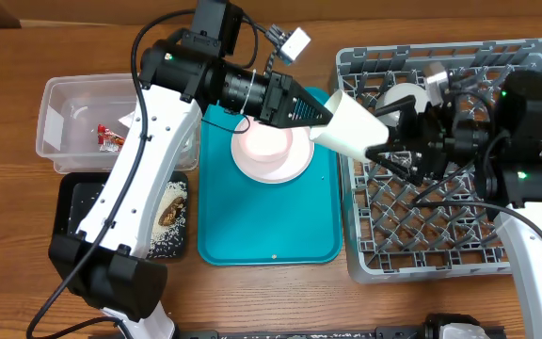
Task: Sort waste into correct bins and load items into the dishwasher
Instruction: 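Grasp the cup with the right gripper and release the left gripper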
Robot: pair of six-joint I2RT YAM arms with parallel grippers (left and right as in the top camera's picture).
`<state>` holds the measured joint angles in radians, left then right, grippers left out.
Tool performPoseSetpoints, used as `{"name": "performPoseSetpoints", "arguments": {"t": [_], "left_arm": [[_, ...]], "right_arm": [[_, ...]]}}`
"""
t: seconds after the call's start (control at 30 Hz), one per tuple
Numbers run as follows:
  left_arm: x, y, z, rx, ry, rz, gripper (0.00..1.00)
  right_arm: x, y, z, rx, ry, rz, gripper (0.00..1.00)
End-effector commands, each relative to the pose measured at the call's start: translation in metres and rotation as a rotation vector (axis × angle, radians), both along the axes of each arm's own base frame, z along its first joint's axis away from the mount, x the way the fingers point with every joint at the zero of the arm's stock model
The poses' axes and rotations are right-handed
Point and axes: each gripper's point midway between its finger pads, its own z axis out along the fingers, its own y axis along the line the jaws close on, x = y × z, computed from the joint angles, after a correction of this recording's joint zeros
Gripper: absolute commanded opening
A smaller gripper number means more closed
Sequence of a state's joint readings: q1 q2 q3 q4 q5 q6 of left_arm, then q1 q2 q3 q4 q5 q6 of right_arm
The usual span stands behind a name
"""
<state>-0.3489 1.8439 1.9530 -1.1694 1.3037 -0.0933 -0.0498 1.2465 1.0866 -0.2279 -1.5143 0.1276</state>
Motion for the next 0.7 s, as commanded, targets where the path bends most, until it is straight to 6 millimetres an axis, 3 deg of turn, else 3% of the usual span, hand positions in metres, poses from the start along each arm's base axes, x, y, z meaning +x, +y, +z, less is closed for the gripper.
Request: {"name": "performPoseSetpoints", "arguments": {"t": [0.0,0.5,0.67], "left_arm": [[0.0,-0.005,-0.001,-0.001,-0.039,-0.014,0.04],[0.0,-0.006,0.0,-0.007,-0.053,-0.016,0.04],[0.001,-0.006,-0.001,-0.003,-0.053,-0.014,0.04]], "right_arm": [[0.0,0.001,0.01,0.01,0.104,0.002,0.87],[-0.003,0.022,0.006,-0.008,0.113,0.02,0.72],[0.002,0.023,0.005,-0.015,0.111,-0.007,0.55]]}}
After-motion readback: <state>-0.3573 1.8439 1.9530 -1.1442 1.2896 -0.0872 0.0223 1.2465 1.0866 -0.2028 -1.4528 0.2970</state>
